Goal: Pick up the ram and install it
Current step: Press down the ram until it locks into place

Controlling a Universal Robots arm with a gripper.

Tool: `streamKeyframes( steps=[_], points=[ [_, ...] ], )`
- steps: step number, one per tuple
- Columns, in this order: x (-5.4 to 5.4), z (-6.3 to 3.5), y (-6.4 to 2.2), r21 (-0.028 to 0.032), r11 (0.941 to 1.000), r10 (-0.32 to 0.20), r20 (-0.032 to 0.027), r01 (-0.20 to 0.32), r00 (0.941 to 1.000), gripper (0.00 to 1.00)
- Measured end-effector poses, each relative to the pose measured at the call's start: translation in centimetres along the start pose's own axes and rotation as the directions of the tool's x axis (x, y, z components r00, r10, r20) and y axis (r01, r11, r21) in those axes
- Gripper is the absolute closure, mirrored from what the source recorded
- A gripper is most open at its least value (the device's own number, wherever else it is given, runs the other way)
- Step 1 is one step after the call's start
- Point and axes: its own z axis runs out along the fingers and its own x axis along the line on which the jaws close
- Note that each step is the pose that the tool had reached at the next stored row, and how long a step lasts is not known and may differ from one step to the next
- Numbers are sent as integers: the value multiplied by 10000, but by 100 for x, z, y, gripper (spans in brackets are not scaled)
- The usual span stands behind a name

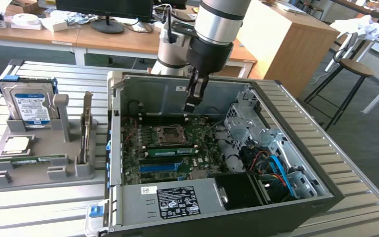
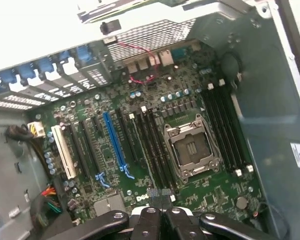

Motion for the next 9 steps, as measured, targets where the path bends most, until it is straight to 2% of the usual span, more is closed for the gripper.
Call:
streamKeyframes(
  steps=[4, 9],
  points=[
    [1, 3, 2, 25, 9984, 561, 21, -561, 9984, 90],
    [2, 7, 3, 59, 9908, 1351, 53, -1352, 9908, 90]
  ],
)
